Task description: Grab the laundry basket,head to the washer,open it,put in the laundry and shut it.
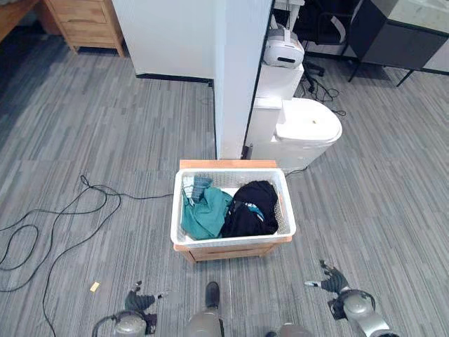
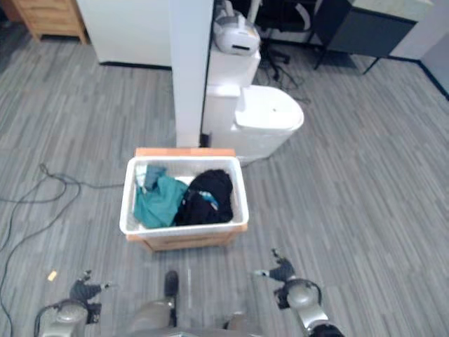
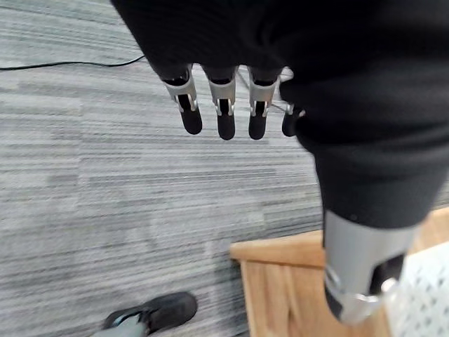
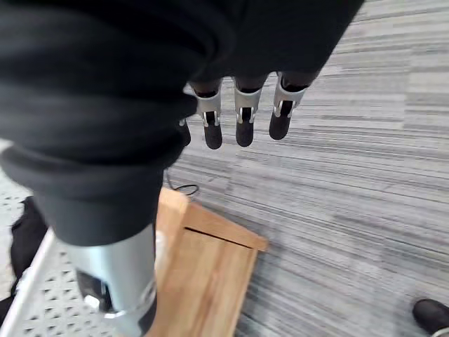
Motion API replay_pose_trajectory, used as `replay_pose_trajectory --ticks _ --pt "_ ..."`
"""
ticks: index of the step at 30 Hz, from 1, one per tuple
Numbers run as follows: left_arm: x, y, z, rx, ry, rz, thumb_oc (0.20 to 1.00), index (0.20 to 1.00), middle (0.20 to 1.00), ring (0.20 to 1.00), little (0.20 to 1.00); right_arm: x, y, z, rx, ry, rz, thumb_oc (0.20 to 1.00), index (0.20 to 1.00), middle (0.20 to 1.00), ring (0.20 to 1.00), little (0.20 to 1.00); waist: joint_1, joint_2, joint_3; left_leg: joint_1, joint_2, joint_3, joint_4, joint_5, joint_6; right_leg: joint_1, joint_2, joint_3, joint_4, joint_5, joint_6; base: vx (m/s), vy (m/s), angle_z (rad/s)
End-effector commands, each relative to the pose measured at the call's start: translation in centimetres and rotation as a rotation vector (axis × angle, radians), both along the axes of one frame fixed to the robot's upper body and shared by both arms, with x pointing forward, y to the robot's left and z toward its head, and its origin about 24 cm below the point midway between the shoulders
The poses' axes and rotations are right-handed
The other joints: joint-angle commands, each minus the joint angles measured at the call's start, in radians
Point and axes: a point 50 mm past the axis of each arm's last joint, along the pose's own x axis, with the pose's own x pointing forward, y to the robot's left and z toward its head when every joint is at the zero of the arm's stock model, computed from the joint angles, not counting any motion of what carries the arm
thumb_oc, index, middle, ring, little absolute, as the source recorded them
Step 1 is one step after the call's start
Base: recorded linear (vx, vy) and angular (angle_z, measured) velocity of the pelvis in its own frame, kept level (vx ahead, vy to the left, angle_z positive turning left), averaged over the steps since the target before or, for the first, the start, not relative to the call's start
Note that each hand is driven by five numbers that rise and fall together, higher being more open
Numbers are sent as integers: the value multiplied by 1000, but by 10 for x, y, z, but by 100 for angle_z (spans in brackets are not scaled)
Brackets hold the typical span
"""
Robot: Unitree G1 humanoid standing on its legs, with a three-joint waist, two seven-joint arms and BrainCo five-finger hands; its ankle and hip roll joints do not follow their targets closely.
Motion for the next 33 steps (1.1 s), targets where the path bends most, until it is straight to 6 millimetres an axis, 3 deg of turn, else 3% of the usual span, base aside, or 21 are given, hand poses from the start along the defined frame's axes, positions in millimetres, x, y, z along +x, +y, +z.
replay_pose_trajectory --ticks 1,4,7,12,14,18,24,33 --pt "-1 18 13 76 -48 7 1000 1000 1000 1000 1000 31 -5 27 -11 -153 9 1000 1000 1000 1000 1000 14 1 10 -11 34 -15 141 -175 -70 -106 34 -4 -56 101 49 90 112 -9" --pt "3 20 20 83 -85 2 1000 1000 1000 1000 1000 38 -9 36 -12 -198 1 1000 1000 1000 1000 1000 6 8 11 18 13 -6 128 -186 -64 -103 35 -29 -137 85 25 88 68 -13" --pt "14 20 36 107 -189 -23 1000 1000 1000 1000 1000 48 -16 58 -8 -303 -9 1000 1000 1000 1000 1000 13 20 -30 48 3 18 75 -181 -69 -29 46 -49 -294 90 14 134 -11 4" --pt "25 11 44 99 -252 -36 1000 1000 1000 1000 1000 60 -2 71 30 -351 56 1000 1000 1000 1000 1000 23 26 -50 87 3 16 25 -168 -81 24 58 -55 -370 97 7 63 -28 -7" --pt "29 9 45 97 -262 -40 1000 1000 1000 1000 1000 62 1 72 36 -353 67 1000 1000 1000 1000 1000 25 28 -52 92 3 14 17 -166 -83 31 58 -56 -381 100 7 37 -21 3" --pt "55 -7 52 116 -299 -115 1000 1000 1000 1000 1000 79 31 72 58 -348 134 1000 1000 1000 1000 1000 38 35 -50 107 6 16 -17 -153 -94 58 62 -67 -440 115 9 28 -12 8" --pt "73 -14 50 184 -275 -135 1000 1000 1000 1000 1000 89 49 65 92 -316 98 1000 1000 1000 1000 1000 41 41 -24 94 10 18 -29 -141 -97 41 64 -57 -448 122 8 -27 -4 0" --pt "72 -25 26 195 -162 -84 1000 1000 1000 1000 1000 96 66 55 192 -268 -38 1000 1000 1000 1000 1000 43 56 51 -12 17 14 13 -126 -95 -67 54 -35 -410 138 3 -92 2 -2"
